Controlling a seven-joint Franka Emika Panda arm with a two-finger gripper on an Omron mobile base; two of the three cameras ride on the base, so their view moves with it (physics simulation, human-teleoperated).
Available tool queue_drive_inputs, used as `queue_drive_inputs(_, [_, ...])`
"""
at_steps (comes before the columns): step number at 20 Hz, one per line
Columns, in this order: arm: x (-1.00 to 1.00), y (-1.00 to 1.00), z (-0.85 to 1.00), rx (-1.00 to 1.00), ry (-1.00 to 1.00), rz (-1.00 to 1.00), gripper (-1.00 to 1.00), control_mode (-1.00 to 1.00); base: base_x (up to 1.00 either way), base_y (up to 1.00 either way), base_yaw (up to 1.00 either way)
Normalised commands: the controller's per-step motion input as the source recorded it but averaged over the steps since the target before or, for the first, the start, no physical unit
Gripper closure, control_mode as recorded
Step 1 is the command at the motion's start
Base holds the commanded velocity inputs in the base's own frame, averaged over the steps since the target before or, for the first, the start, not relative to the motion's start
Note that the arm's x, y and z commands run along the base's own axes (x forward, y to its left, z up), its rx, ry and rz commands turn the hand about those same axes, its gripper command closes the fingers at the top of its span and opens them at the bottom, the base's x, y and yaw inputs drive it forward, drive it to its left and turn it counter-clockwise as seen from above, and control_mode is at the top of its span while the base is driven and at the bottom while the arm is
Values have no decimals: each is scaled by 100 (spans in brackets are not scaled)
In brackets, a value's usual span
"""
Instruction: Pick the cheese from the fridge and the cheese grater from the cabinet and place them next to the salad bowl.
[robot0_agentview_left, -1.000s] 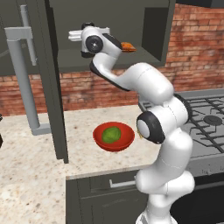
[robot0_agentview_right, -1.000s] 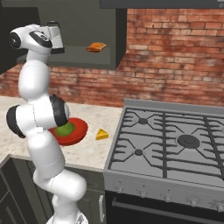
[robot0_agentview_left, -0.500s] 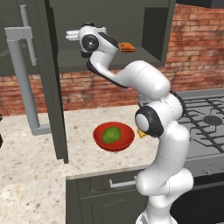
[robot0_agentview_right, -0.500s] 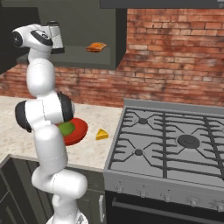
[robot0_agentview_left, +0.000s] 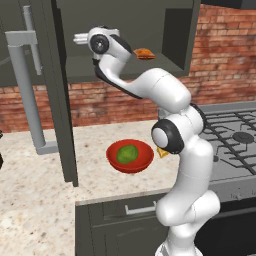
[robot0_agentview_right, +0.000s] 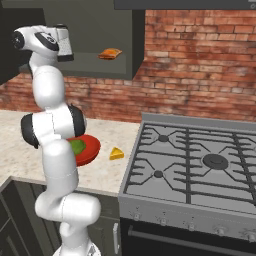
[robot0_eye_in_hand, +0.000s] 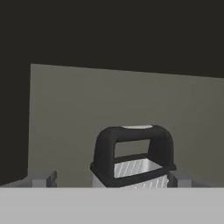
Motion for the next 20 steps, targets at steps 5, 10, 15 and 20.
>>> queue_drive_inputs(5, [0, 0, 0, 0, 1, -7, -100, -100, 0, 0, 0])
queue_drive_inputs(10, [0, 0, 0, 0, 1, -7, -100, -100, 0, 0, 0])
queue_drive_inputs(15, [4, 0, 0, 0, 0, -1, -100, -100, 0, 0, 0])
queue_drive_inputs(20, [5, 0, 0, 0, 0, 0, -100, -100, 0, 0, 0])
